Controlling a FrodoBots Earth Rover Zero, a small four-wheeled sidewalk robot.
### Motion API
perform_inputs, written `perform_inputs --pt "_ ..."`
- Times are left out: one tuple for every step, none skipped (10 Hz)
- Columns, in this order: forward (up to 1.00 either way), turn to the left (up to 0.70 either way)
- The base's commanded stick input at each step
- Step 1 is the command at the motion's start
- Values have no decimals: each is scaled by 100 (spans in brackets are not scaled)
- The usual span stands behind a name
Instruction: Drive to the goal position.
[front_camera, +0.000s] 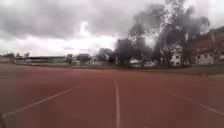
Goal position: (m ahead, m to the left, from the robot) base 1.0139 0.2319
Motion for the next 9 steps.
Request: perform_inputs --pt "70 0" --pt "70 0" --pt "70 0" --pt "70 0" --pt "70 0" --pt "70 0" --pt "70 0" --pt "70 0" --pt "70 0"
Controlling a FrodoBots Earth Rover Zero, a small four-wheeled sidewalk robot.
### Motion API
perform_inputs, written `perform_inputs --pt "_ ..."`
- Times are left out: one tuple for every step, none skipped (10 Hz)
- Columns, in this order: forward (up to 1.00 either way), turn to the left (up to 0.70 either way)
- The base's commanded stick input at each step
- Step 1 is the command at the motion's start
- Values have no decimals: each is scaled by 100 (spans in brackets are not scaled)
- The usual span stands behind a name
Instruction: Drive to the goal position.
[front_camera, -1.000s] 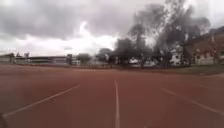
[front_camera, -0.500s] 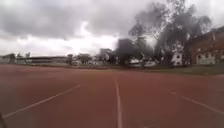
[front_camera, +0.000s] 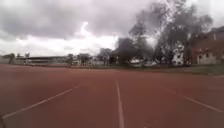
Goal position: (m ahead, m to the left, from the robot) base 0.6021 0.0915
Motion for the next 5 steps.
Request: perform_inputs --pt "70 0" --pt "70 0" --pt "70 0" --pt "70 0" --pt "70 0"
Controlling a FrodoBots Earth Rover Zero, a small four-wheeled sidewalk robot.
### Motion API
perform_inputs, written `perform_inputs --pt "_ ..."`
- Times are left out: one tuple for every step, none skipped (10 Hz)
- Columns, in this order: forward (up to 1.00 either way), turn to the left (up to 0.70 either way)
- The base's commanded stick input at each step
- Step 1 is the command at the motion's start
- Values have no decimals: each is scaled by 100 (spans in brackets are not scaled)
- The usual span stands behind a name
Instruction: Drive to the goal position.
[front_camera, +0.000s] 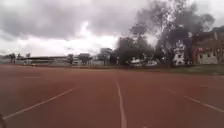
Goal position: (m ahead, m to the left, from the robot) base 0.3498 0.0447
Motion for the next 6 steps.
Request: perform_inputs --pt "70 0" --pt "70 0" --pt "70 0" --pt "70 0" --pt "70 0" --pt "70 0"
